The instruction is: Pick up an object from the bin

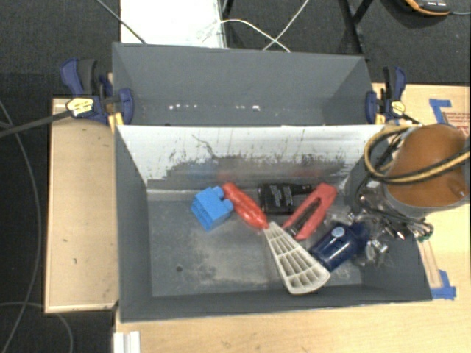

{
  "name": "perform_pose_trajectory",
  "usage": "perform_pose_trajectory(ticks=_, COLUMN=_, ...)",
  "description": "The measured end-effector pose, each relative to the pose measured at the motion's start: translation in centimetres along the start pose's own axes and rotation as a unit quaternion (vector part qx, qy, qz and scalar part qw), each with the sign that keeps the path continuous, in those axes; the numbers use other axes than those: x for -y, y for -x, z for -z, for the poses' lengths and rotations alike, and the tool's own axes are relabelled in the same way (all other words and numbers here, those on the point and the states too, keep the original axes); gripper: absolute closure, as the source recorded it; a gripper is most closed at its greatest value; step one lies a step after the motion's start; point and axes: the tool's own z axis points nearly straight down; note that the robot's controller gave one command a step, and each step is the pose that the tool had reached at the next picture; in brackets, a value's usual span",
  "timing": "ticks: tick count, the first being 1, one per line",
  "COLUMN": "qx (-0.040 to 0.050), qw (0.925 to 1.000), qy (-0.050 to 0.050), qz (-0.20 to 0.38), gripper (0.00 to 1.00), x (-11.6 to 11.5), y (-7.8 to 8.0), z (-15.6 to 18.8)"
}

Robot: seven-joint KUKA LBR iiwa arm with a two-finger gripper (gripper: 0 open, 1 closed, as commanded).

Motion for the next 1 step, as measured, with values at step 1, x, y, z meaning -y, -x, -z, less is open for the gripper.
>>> perform_pose_trajectory(ticks=1, qx=0.0118, qw=0.983, qy=-0.004, qz=0.183, gripper=1.0, x=-1.58, y=-1.0, z=0.43)
